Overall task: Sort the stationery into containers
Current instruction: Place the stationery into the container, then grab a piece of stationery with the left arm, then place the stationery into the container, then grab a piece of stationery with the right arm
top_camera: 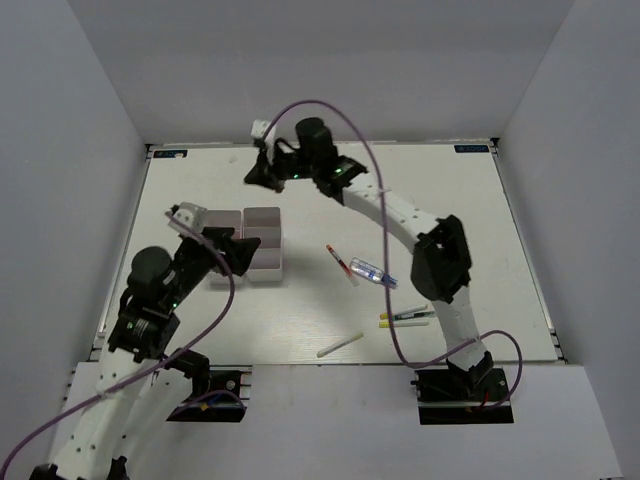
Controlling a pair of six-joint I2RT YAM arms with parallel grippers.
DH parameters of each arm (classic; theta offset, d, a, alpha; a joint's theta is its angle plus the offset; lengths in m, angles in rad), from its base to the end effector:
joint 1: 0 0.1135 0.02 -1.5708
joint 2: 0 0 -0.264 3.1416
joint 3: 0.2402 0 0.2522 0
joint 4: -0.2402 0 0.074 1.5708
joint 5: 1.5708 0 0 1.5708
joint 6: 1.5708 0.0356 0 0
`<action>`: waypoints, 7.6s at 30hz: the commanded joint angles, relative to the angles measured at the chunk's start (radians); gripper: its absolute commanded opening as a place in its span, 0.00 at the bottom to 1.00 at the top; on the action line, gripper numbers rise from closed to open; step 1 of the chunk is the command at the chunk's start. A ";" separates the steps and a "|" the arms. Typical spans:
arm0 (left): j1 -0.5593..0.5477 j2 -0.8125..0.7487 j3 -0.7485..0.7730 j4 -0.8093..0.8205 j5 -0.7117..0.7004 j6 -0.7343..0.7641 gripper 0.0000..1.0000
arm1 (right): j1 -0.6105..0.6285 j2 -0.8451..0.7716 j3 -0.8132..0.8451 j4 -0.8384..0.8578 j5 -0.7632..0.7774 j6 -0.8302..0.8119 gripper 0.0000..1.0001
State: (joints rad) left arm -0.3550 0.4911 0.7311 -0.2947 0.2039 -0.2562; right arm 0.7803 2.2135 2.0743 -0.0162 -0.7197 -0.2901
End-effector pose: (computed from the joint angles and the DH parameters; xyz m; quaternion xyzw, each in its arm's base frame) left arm 0.1096 -0.0483 0.3486 0.1056 0.7181 -0.2763 0.6300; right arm 0.3592 0.3886 0.3347 -0.5596 0.4950 0.4072 0.5253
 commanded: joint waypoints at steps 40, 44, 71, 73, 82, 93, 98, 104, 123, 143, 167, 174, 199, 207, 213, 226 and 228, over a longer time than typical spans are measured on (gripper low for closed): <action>-0.417 1.501 0.909 -0.498 -0.438 -0.867 0.76 | -0.699 -1.104 -1.028 -0.326 0.189 0.394 0.44; -0.426 1.587 1.030 -0.604 -0.463 -0.911 0.69 | -0.736 -1.166 -1.046 -0.317 0.160 0.396 0.46; -0.444 1.793 1.160 -0.693 -0.463 -0.864 0.34 | -0.914 -1.212 -1.126 -0.284 -0.066 0.430 0.46; -0.444 1.793 1.160 -0.705 -0.451 -0.854 0.24 | -0.924 -1.212 -1.131 -0.289 -0.083 0.431 0.46; -0.444 1.753 1.125 -0.750 -0.432 -0.755 0.00 | -0.966 -1.209 -1.148 -0.274 -0.176 0.445 0.46; -0.478 1.341 0.830 -0.367 -0.517 -0.453 0.00 | -0.994 -1.172 -1.211 -0.226 -0.511 0.307 0.32; -0.487 1.086 0.567 -0.024 -0.543 -0.302 0.00 | -0.997 -1.157 -1.220 -0.240 -0.587 0.215 0.21; -0.487 0.870 0.342 0.150 -0.969 -0.278 0.00 | -0.990 -1.155 -1.217 -0.280 -0.647 0.108 0.13; -0.473 0.842 0.031 0.773 -1.517 -0.008 0.00 | -0.990 -1.118 -1.235 -0.232 -0.633 0.131 0.13; -0.492 1.063 -0.116 1.775 -1.609 0.662 0.32 | -0.990 -1.120 -1.238 -0.237 -0.607 0.108 0.30; -0.630 1.195 0.180 2.108 -1.781 1.391 0.70 | -0.852 -1.123 -1.185 -0.366 -0.434 -0.093 0.60; -0.661 1.372 0.469 2.108 -1.804 1.640 0.71 | -0.733 -1.120 -1.194 -0.291 -0.244 -0.055 0.61; -0.584 1.742 1.397 1.234 -1.603 1.362 0.95 | -0.740 -1.250 -1.264 -0.231 0.082 -0.008 0.80; -0.544 1.733 1.599 0.199 -1.186 0.656 0.99 | -0.751 -1.282 -1.264 -0.304 0.089 -0.107 0.77; -0.515 1.489 1.285 0.026 -0.706 0.434 0.99 | -0.747 -1.282 -1.266 -0.479 -0.099 -0.371 0.47; -0.506 0.953 0.740 -0.234 -0.227 0.085 0.99 | -0.727 -1.204 -1.318 -0.886 -0.022 -1.153 0.20; -0.516 0.812 0.619 -0.225 -0.227 0.075 0.99 | -0.724 -1.201 -1.350 -0.863 0.034 -1.170 0.13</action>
State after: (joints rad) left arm -0.8646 1.4826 1.4399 -0.4629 -0.1120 -0.0929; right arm 0.0528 1.0054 0.7574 -0.8455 -0.7792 -1.3300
